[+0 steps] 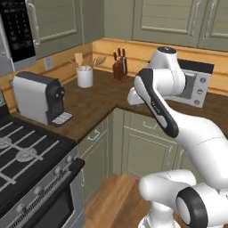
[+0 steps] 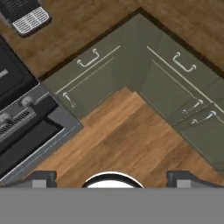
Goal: Navigate to the sink.
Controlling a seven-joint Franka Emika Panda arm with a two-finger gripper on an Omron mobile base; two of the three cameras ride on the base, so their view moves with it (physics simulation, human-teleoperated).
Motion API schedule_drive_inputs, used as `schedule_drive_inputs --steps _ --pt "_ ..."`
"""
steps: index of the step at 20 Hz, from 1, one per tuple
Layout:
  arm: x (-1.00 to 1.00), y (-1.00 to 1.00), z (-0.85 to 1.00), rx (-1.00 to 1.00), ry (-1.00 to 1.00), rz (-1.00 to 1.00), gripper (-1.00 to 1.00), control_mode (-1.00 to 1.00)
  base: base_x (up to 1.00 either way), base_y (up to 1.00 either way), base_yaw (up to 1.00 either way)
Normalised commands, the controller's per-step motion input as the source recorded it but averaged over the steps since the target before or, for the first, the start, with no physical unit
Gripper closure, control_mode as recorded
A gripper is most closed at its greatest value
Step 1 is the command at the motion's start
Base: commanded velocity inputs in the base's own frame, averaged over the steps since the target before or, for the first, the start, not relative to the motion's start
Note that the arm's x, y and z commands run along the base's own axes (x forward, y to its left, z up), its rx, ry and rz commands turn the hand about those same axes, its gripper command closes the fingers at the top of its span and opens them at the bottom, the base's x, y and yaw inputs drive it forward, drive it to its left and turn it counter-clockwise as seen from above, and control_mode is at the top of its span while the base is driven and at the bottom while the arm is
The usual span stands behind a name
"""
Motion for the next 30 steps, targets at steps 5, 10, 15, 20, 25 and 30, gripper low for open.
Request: schedule_drive_inputs --steps 5,10,15,20,25,30 --pt "0.00 0.00 0.00 0.00 0.00 0.00 -1.00 1.00 0.00 0.02 -0.85" --pt "0.00 0.00 0.00 0.00 0.00 0.00 -1.00 1.00 0.00 0.00 -0.84" --pt "0.00 0.00 0.00 0.00 0.00 0.00 -1.00 1.00 0.00 -0.05 -0.85" --pt "0.00 0.00 0.00 0.00 0.00 0.00 -1.00 1.00 0.00 -0.15 -0.85" --pt "0.00 0.00 0.00 0.00 0.00 0.00 -1.00 1.00 0.03 -0.15 -0.83" --pt "0.00 0.00 0.00 0.00 0.00 0.00 -1.00 1.00 0.22 -0.02 -0.79"
